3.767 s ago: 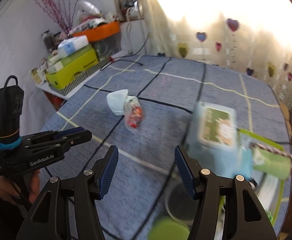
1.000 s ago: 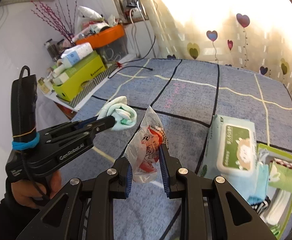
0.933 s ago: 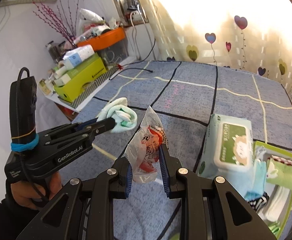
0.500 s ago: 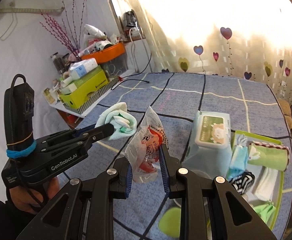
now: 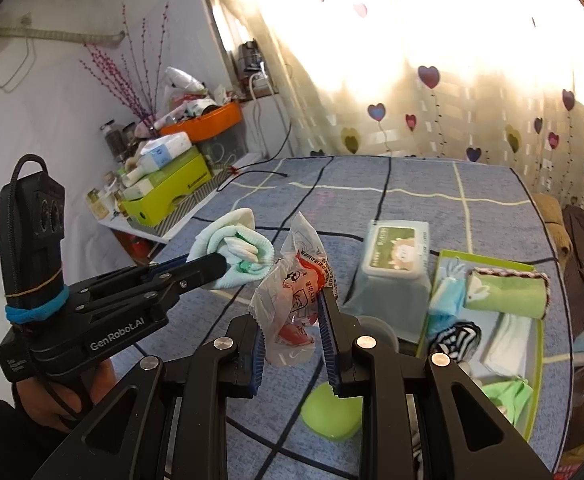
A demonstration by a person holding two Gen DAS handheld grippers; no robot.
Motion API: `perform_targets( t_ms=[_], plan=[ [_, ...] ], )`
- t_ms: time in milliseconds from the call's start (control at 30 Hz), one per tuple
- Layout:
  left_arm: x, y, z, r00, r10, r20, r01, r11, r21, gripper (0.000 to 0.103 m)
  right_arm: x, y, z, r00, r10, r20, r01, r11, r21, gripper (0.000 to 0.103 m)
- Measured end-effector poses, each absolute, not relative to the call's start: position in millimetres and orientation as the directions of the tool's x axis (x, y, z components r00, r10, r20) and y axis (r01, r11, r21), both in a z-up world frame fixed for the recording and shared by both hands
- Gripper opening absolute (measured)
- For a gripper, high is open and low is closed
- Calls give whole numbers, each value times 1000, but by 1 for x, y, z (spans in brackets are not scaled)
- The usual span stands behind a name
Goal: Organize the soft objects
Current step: 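Carry the white mitten and plastic bag over the white tray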
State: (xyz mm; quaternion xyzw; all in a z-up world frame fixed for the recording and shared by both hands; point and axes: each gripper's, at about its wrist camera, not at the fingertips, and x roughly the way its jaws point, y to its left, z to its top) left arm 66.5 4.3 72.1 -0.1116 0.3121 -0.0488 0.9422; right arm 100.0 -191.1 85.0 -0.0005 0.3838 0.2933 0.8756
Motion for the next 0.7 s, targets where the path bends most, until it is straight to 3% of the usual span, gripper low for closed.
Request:
perform_targets(
  t_ms=[700],
  plan=[
    [92,-76,76,761,-297,-577,185,952,-245,18,100,-289,88,630,420,-653,-349,904,245,23]
  ],
)
